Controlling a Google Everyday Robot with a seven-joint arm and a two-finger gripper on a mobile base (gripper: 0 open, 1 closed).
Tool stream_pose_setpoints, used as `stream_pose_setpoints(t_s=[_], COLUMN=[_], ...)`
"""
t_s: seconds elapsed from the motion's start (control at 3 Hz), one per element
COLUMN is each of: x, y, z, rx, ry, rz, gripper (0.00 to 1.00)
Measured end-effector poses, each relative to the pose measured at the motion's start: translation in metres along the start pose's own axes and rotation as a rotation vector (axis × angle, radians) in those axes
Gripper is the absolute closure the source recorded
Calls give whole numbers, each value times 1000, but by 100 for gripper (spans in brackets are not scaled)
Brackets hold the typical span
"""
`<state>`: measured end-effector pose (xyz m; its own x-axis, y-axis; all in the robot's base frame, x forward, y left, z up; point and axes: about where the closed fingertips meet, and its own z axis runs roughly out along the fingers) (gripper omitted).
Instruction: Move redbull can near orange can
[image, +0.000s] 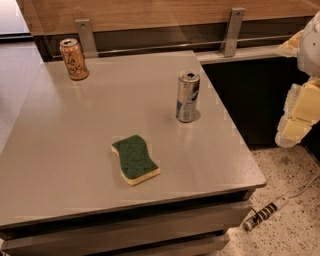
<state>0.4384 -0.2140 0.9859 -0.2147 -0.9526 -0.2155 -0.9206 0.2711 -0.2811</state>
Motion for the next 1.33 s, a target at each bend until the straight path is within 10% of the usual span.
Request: stream_pose_setpoints(t_s=[0.67, 1.0, 1.33], x=[4, -40, -141], y=[-3, -33, -128], z=[1, 61, 135], rx=[-27, -89, 10], ry=[-68, -164, -254], rz=[-8, -50, -26], gripper=[0, 0, 0])
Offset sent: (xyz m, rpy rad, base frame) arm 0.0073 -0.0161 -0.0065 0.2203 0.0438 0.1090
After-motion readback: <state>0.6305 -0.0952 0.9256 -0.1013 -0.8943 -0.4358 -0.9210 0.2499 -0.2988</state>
